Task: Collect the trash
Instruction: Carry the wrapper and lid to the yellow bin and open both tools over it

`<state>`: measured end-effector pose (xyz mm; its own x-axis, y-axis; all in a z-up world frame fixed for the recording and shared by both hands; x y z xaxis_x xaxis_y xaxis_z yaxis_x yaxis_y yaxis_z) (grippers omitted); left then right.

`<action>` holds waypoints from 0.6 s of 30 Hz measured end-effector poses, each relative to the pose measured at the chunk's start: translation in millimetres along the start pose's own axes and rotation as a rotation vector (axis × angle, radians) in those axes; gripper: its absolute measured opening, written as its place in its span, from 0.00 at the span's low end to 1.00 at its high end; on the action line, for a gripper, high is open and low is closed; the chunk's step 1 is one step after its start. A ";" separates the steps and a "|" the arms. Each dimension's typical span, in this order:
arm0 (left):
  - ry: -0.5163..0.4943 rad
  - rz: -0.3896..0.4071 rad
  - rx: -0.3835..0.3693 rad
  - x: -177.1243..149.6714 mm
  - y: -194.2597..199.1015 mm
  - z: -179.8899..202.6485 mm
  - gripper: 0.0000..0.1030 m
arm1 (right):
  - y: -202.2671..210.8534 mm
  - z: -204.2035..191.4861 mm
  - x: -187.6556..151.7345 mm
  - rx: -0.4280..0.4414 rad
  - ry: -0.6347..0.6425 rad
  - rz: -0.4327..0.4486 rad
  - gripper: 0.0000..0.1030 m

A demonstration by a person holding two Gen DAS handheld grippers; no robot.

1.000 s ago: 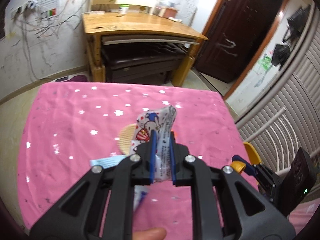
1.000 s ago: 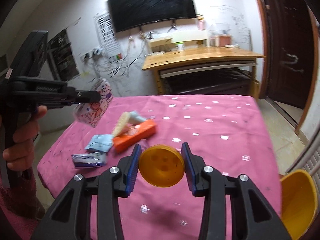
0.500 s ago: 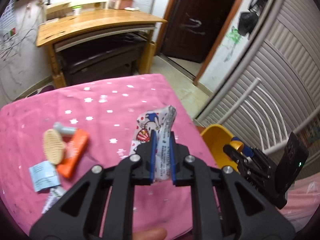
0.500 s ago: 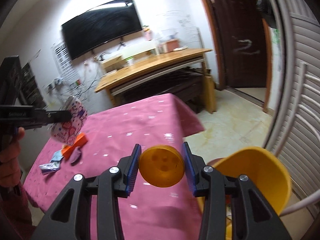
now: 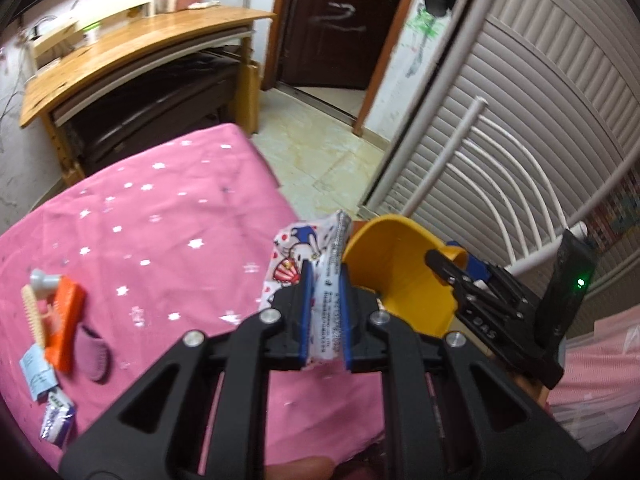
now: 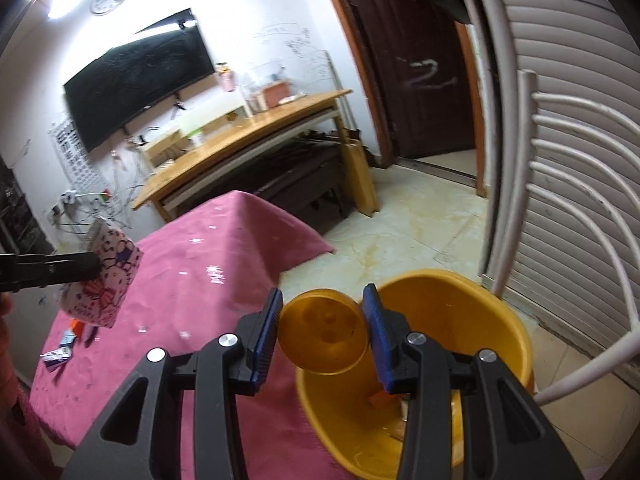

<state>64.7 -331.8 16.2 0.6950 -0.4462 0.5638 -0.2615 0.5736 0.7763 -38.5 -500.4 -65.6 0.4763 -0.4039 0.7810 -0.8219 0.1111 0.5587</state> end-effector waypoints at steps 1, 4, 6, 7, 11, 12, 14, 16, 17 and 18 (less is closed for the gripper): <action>-0.009 -0.007 -0.008 0.9 -4.4 6.1 0.11 | -2.1 3.2 -1.1 -0.020 0.001 -0.003 0.35; -0.031 -0.031 -0.045 4.9 -21.1 27.3 0.11 | -11.7 14.6 -5.0 -0.077 -0.005 -0.020 0.35; -0.050 -0.050 -0.062 5.1 -31.8 39.2 0.11 | -18.4 20.1 -8.8 -0.108 -0.009 -0.037 0.35; -0.058 -0.059 -0.070 4.9 -36.3 44.2 0.11 | -21.6 22.5 -10.6 -0.120 -0.005 -0.044 0.35; -0.091 -0.105 -0.095 5.8 -61.8 68.1 0.11 | -36.6 29.5 -16.5 -0.152 -0.004 -0.083 0.35; -0.097 -0.120 -0.097 6.4 -70.0 74.0 0.11 | -39.8 31.5 -17.8 -0.163 -0.004 -0.092 0.35; -0.103 -0.138 -0.100 7.5 -81.6 80.3 0.11 | -44.1 34.9 -19.9 -0.184 -0.002 -0.103 0.35; -0.103 -0.158 -0.105 8.2 -95.6 85.9 0.11 | -47.6 40.1 -21.7 -0.190 -0.011 -0.114 0.35; -0.104 -0.162 -0.106 8.6 -99.1 86.5 0.11 | -48.4 44.2 -22.3 -0.196 -0.022 -0.118 0.36; -0.108 -0.171 -0.108 8.4 -104.5 88.5 0.11 | -49.2 46.2 -21.8 -0.201 -0.024 -0.121 0.37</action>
<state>38.5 -456.2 -35.2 0.6456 -0.6110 0.4581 -0.0686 0.5510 0.8317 -22.9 -539.0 -123.1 0.5579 -0.4461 0.6999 -0.6797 0.2383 0.6937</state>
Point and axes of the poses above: each gripper's, at about its wrist camera, not at the fingertips, and y roughly against the way its jaws point, z to its right, x to its top, the point moved 1 cm from there along -y, roughly the way its jaws point, and after that the axes turned 5 degrees about -x, right-handed, at the moved point
